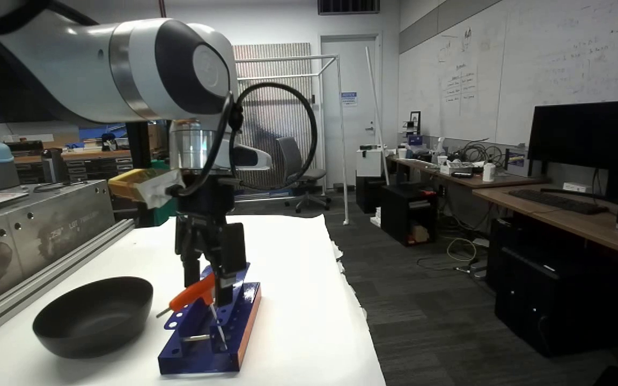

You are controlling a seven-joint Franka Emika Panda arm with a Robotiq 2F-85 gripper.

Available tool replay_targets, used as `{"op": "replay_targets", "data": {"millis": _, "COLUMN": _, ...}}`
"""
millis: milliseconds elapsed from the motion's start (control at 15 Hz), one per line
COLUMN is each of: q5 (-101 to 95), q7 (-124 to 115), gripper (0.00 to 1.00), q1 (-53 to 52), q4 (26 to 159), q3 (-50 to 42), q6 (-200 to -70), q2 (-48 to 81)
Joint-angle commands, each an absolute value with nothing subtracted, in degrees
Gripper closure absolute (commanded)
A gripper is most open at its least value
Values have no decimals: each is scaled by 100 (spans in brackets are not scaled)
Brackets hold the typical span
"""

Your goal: Pick up the orange object and put it in the black bowl.

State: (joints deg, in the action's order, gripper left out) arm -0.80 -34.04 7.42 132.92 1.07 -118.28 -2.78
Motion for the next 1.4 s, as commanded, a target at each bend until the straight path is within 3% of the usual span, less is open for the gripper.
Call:
{"op": "replay_targets", "data": {"millis": 0, "q5": -21, "q7": -3461, "gripper": 0, "q1": 571, "q4": 13145, "q3": -9, "q6": -11934, "q2": -112}}
{"op": "replay_targets", "data": {"millis": 133, "q5": -43, "q7": -3453, "gripper": 0, "q1": 548, "q4": 13139, "q3": -15, "q6": -11898, "q2": -87}}
{"op": "replay_targets", "data": {"millis": 200, "q5": -81, "q7": -3458, "gripper": 25, "q1": 539, "q4": 13158, "q3": -18, "q6": -11918, "q2": -104}}
{"op": "replay_targets", "data": {"millis": 267, "q5": -99, "q7": -3445, "gripper": 25, "q1": 530, "q4": 13166, "q3": -21, "q6": -11908, "q2": -124}}
{"op": "replay_targets", "data": {"millis": 333, "q5": -123, "q7": -3443, "gripper": 32, "q1": 525, "q4": 13187, "q3": -24, "q6": -11929, "q2": -156}}
{"op": "replay_targets", "data": {"millis": 867, "q5": -348, "q7": -3448, "gripper": 95, "q1": 527, "q4": 13219, "q3": -34, "q6": -11876, "q2": -380}}
{"op": "replay_targets", "data": {"millis": 1333, "q5": -428, "q7": -2583, "gripper": 92, "q1": 429, "q4": 12985, "q3": 54, "q6": -11194, "q2": -1297}}
